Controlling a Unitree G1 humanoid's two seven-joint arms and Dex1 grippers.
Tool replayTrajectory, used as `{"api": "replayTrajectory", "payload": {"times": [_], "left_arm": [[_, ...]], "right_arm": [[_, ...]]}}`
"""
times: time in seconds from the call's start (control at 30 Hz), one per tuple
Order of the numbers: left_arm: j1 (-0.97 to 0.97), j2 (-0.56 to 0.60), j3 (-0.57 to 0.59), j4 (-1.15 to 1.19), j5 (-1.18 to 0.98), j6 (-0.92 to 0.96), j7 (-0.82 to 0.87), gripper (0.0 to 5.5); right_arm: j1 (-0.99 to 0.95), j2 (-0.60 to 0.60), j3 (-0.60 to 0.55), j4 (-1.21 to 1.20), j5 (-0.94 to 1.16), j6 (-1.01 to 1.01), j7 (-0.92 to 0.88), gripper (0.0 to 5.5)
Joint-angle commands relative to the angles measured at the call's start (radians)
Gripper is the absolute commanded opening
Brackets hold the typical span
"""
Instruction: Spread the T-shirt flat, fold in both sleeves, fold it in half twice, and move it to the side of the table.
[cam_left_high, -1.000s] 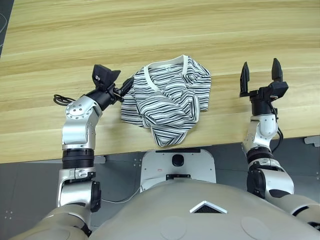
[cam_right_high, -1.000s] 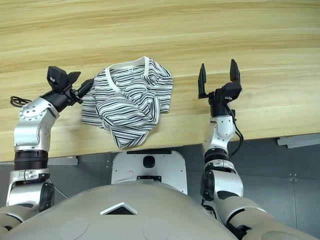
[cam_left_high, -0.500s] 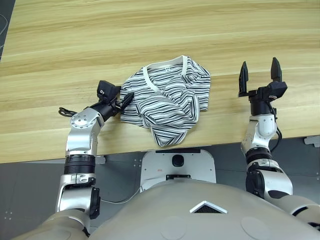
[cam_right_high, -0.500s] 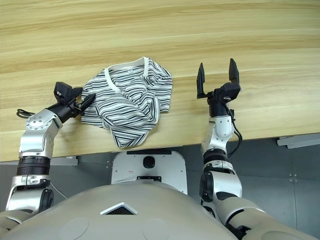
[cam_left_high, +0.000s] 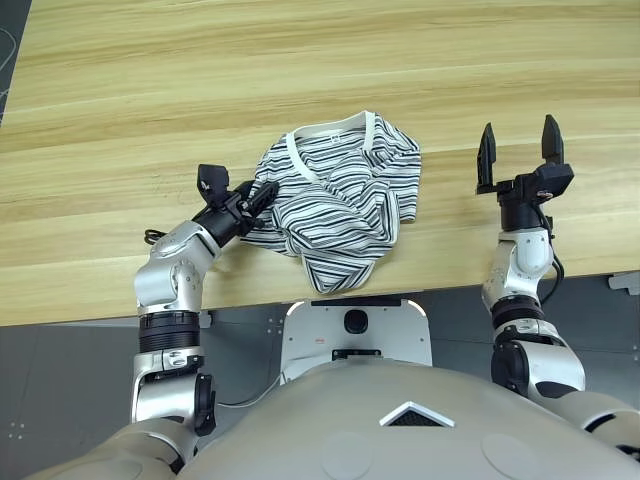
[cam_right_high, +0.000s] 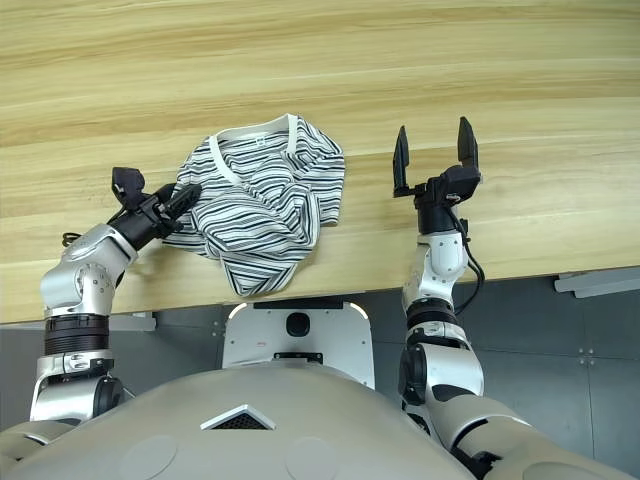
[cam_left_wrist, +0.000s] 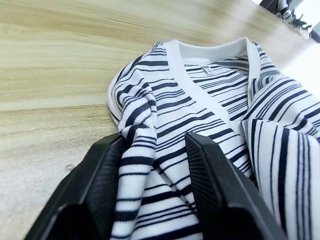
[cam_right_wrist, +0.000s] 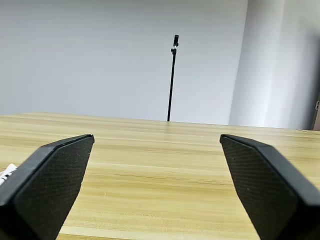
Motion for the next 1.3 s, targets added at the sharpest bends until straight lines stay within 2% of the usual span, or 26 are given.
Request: {"api": "replayTrajectory", "payload": {"times": [0.03,0.47,0.63,0.8,0.9,1.07,1.17,1.3], "left_arm": [[0.019,-0.012,0.010,0.057,0.006,0.062,0.040,2.11],[-0.008,-0.020,0.082,0.114,-0.009,0.027,0.084,2.11],[-0.002,-0.031,0.084,0.119,-0.009,0.005,0.076,1.10],[0.020,-0.037,0.044,0.080,-0.002,-0.005,0.053,0.14],[0.019,-0.040,0.039,0.082,0.002,-0.015,0.060,0.11],[0.019,-0.038,0.029,0.085,0.005,-0.027,0.063,0.11],[0.020,-0.039,0.026,0.090,0.007,-0.036,0.063,0.11],[0.022,-0.041,0.026,0.090,0.006,-0.040,0.068,0.11]], "right_arm": [[-0.001,0.005,0.005,-0.006,-0.019,-0.003,-0.010,4.67],[0.000,0.005,0.011,-0.005,-0.047,-0.010,-0.031,4.67],[-0.009,-0.006,0.024,-0.001,-0.054,0.035,-0.020,4.67],[-0.059,-0.053,0.159,-0.117,-0.159,0.387,0.062,4.67],[-0.092,-0.054,0.196,-0.288,-0.133,0.640,0.098,4.67],[-0.153,0.008,0.174,-0.412,-0.029,1.012,0.054,4.67],[-0.151,0.048,0.169,-0.488,0.010,1.161,0.001,4.67],[-0.128,0.075,0.202,-0.536,-0.011,1.248,-0.045,4.67]]}}
